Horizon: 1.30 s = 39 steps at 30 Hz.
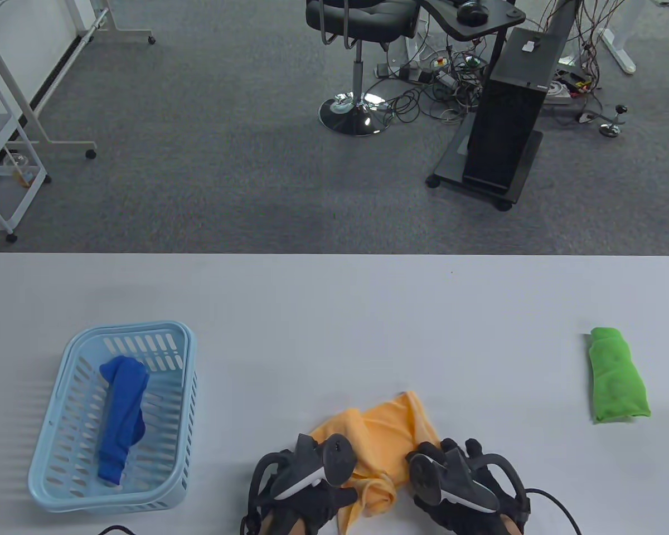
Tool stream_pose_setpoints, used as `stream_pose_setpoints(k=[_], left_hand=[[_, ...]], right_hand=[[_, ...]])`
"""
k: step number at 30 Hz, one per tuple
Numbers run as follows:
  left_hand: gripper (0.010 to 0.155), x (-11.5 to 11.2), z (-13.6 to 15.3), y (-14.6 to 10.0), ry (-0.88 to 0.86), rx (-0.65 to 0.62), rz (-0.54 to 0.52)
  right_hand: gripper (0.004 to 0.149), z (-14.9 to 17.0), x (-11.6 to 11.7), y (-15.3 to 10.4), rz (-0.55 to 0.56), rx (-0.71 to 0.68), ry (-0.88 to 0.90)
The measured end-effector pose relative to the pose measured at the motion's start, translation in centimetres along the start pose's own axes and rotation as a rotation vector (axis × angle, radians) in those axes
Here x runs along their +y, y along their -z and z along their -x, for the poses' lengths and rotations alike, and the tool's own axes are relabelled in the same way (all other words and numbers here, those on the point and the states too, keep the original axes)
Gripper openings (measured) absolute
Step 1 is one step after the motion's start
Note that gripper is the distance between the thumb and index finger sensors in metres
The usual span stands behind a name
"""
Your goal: Roll rectangular towel into towel roll
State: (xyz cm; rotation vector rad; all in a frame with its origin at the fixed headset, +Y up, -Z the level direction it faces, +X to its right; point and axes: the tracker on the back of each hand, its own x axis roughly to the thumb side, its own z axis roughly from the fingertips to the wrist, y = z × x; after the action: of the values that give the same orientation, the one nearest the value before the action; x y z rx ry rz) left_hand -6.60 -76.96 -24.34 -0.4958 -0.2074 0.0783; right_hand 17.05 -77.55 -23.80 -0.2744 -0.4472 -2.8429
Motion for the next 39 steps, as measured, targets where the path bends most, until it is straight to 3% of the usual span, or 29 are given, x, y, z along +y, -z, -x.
stream_pose_setpoints(k=[9,14,17,20,24,27,28,34,36,39], left_hand=[[0.083,0.2,2.1,0.5,0.142,0.255,0.042],[0.078,0.4,3.6,0.4,0.144,0.357,-0.046],[0.063,0.8,3.3,0.2,0.2,0.314,-0.228],[0.054,1.8,2.9,-0.4,0.156,0.263,-0.331],[0.049,3.3,3.4,-2.1,-0.083,0.166,-0.459],[0.046,3.4,4.5,-2.7,-0.357,-0.095,-0.438],[0.046,3.4,4.7,-2.7,-0.408,-0.123,-0.416],[0.064,3.6,5.6,-3.0,-0.419,-0.074,-0.417],[0.062,3.8,5.9,-3.2,-0.462,-0.065,-0.441],[0.054,4.2,6.0,-3.8,-0.385,0.009,-0.505]], right_hand=[[0.072,8.9,1.8,0.3,-0.084,0.358,0.243],[0.07,11.3,2.4,-0.1,-0.098,0.442,0.349],[0.072,11.1,2.6,0.0,-0.107,0.433,0.356],[0.076,10.6,2.4,0.1,-0.122,0.418,0.316],[0.078,10.5,2.4,0.0,-0.148,0.408,0.33],[0.079,10.6,2.4,0.1,-0.16,0.404,0.356],[0.079,10.6,2.4,0.1,-0.162,0.403,0.358],[0.08,10.5,2.4,0.0,-0.178,0.397,0.364],[0.081,10.5,2.4,0.0,-0.183,0.396,0.369],[0.081,10.5,2.4,0.0,-0.187,0.395,0.375]])
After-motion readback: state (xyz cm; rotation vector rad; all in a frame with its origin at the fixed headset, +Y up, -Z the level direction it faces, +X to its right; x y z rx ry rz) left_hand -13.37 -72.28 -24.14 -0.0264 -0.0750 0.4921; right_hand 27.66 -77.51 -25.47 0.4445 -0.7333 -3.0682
